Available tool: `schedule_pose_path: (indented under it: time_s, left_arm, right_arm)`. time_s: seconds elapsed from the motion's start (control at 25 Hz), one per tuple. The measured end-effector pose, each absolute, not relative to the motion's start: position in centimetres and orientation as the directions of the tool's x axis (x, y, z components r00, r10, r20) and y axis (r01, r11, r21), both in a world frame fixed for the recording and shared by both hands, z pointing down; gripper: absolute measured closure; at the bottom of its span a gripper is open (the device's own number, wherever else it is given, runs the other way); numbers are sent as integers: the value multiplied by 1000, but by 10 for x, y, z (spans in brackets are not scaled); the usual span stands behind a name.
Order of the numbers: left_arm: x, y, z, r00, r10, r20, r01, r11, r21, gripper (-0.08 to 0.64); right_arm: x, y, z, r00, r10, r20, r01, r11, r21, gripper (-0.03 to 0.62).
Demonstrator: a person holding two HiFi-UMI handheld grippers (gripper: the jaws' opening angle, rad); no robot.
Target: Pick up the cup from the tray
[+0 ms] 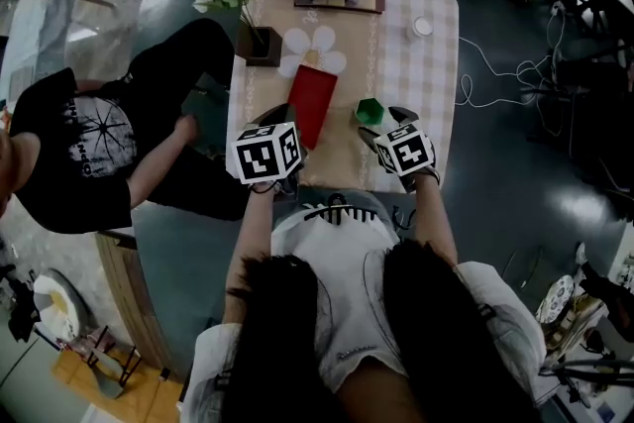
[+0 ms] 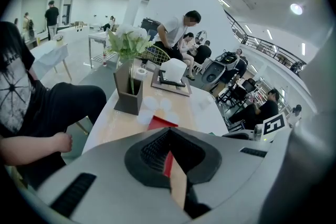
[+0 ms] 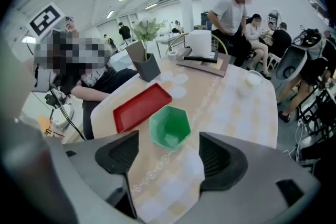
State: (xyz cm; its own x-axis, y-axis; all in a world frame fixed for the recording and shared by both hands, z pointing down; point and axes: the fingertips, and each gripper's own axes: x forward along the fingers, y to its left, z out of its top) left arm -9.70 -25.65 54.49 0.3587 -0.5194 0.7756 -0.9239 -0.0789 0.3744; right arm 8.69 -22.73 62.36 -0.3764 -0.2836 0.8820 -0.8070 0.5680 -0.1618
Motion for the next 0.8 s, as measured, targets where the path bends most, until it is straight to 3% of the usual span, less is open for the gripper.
schedule_pose_path:
  time_s: [0.28,0.36,0.48,0.56,0.8]
  left_arm:
    - [-87,-257,528,375,-554,743,-915,-95,392,554]
    - [-84,-258,525,381,-564,733,-912,-101,397,554]
    - [-80,-258,523,386,-573,723,-909,-103,403,554]
    - [-78,-256,520,388,-577,719,-908,-106,405,554]
    - [-75,-253,513,392,-593,703,-908,-125,401,554]
  right_arm:
    - [85,-245,536,-583,-431,688,-786,515,-343,253]
    - [82,-253,520,-583,-470,662,-787,530,-317,314]
    - [80,-258,512,-525,-530,666,-814,541,-211,493]
    - [76,-258,510,-506,-552,662,-827,528,-192,558]
    - [76,-258,515,-470,-603,644,-874,422,-242,581]
